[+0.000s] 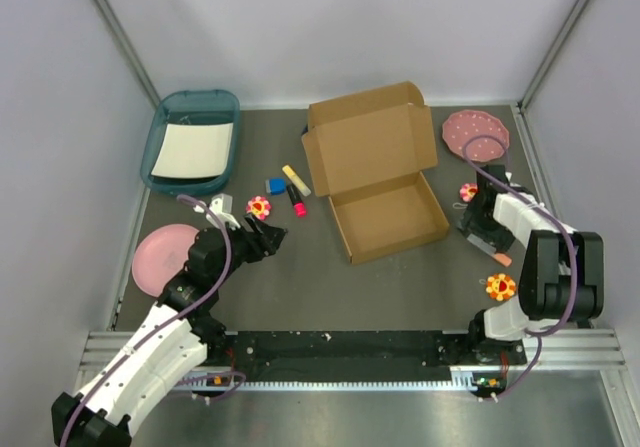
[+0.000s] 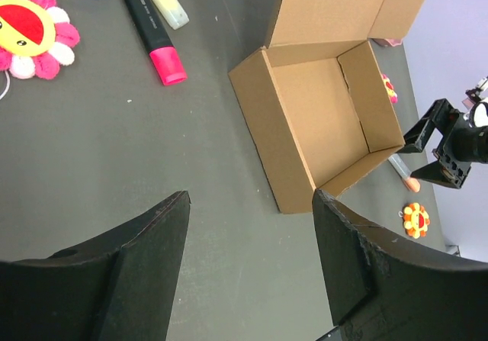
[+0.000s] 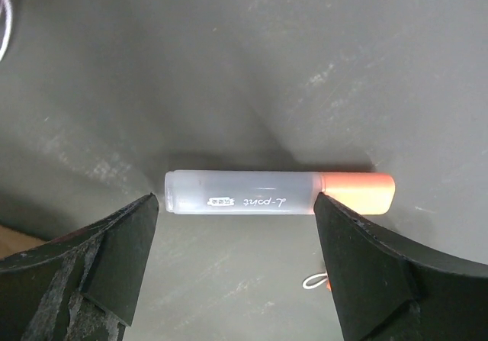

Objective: Fold the paper box

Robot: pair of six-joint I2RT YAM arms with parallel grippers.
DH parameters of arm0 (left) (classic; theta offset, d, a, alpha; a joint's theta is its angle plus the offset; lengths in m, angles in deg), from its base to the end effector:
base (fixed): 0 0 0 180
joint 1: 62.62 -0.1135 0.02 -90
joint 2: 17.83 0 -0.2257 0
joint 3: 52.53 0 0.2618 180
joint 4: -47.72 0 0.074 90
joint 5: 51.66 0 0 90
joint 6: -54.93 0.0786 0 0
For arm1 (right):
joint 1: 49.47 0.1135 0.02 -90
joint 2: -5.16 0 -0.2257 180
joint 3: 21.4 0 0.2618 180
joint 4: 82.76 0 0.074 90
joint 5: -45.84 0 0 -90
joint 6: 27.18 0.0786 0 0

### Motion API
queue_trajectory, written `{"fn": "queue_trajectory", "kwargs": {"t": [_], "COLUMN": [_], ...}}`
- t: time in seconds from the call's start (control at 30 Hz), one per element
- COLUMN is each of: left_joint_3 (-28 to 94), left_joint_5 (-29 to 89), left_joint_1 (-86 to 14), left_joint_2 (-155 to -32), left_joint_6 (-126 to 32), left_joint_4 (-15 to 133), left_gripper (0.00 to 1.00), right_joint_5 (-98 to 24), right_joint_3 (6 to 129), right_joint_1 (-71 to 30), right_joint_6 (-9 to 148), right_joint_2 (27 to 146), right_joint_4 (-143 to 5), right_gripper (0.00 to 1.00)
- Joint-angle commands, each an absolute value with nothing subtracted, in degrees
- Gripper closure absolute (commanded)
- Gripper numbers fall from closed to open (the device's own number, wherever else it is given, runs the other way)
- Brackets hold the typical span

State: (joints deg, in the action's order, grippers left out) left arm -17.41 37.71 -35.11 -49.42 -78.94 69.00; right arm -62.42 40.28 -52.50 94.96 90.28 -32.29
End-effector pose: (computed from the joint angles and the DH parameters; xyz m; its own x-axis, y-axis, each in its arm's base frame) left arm 0.2075 -0.1090 0.2013 -0.5215 -0.5098 -0.6843 0.1523 0.7335 -0.6625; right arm 0.2805 -0.0395 0.0914 -0.7396 0.5451 -0.3948 0.6264 0.7721 -0.1075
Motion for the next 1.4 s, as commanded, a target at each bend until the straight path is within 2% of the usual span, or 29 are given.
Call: {"fn": "queue_trajectory", "kwargs": {"t": [0.0, 0.3, 0.5, 0.63, 0.7, 0.77, 0.8, 0.9, 1.0, 1.2, 1.37], "left_joint_3": [-17.7, -18.1, -18.3, -18.0, -17.7, -17.7, -17.7, -17.7, -17.7, -17.9, -18.0], "left_joint_5": [37.2, 37.8, 37.8, 37.8, 37.8, 37.8, 37.8, 37.5, 37.2, 37.4, 37.0], "left_joint_1": [-34.8, -34.8, -34.8, -34.8, -34.8, -34.8, -34.8, -34.8, -34.8, -34.7, -34.6], "left_joint_2": [-49.0, -47.9, -48.4, -49.6, -50.5, -50.9, -51.4, -52.5, -52.5, -52.1, -52.6], "left_joint_6": [-78.8, -78.5, -78.9, -78.7, -78.7, -78.7, -78.7, -79.1, -79.0, -78.6, -78.3], "left_joint_4": [67.3, 68.9, 68.5, 67.7, 67.3, 66.7, 66.3, 65.5, 65.5, 65.5, 65.5], "left_gripper": [0.29, 0.30, 0.29, 0.29, 0.29, 0.29, 0.29, 0.29, 0.30, 0.30, 0.30], "right_joint_5": [-64.7, -64.3, -61.6, -59.5, -59.8, -60.0, -59.2, -57.8, -57.2, -65.9, -67.5], "right_joint_3": [41.8, 42.1, 40.7, 39.8, 39.4, 39.3, 39.6, 40.0, 40.9, 42.7, 43.7], "right_joint_1": [-54.5, -54.7, -54.7, -54.7, -54.7, -54.7, -54.7, -54.7, -54.7, -54.7, -56.4], "right_joint_6": [96.0, 94.4, 93.8, 93.5, 93.3, 93.9, 95.5, 98.8, 98.3, 95.3, 95.3], "right_joint_2": [93.3, 91.1, 80.4, 73.9, 71.2, 70.5, 70.8, 73.9, 79.0, 87.4, 92.3], "right_joint_4": [-35.6, -36.6, -36.5, -35.8, -35.4, -34.4, -34.0, -33.0, -33.1, -33.6, -35.0], "right_gripper": [0.16, 0.33, 0.44, 0.44, 0.42, 0.32, 0.25, 0.19, 0.16, 0.14, 0.12]}}
